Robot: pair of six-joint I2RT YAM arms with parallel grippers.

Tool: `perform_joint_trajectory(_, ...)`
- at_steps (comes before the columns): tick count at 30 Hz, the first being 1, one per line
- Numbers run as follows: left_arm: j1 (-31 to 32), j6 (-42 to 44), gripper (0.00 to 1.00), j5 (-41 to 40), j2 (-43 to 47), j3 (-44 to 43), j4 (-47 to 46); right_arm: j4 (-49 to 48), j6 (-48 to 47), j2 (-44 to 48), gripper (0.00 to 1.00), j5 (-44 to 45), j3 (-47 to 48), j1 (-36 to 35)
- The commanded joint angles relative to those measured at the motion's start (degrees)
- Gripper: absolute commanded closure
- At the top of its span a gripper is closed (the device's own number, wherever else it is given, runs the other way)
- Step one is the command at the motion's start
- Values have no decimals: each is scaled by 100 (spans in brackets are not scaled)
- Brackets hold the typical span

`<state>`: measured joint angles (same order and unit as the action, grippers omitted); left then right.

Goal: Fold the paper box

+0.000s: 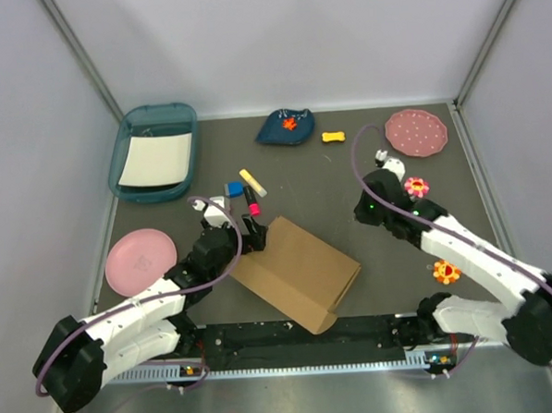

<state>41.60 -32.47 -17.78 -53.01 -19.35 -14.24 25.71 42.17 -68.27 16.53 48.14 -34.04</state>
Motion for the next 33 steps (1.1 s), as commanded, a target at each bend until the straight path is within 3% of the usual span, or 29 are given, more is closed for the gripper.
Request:
perform_joint_trajectory(1, -100, 75, 5, 11, 54, -200, 211, 1293, -684, 1289, 93, 9, 143, 12)
perform_joint_trajectory(4, -109, -83, 5, -32, 72, -69, 176, 2252, -553, 1465, 100, -334, -286, -382)
perform_joint_trajectory(5, -109, -119, 5, -93, 63, -8, 159, 2358, -291, 1509, 100, -213, -427, -749)
perform_joint_trajectory(6, -109, -154, 5, -120, 54, 19, 158, 2464, 103, 1466, 100, -99, -420, -1545)
perform_joint_trajectory(13, -117, -523, 7, -366, 195, 283, 343, 2500, 1398, 272, 100, 201, -288, -2870)
perform_joint_trajectory(19, -109, -664, 9, -156, 335, 590, 273, 2429, 2022, 419, 100, 569, -516, -3056)
perform_joint_trajectory(24, -109, -691, 10, -68, 406, 635, 378, 3185, 2147, 1210, 100, 773, -481, -3091)
perform_joint_trajectory(29, -117, -734, 10, -129, 502, 696, 361, 3151, 2083, 527, 100, -177, -761, -3345)
perform_joint_trajectory(33, -117, -831, 11, -7, 581, 784, 290, 1934, 2269, -45, 100, -546, -1069, -3636)
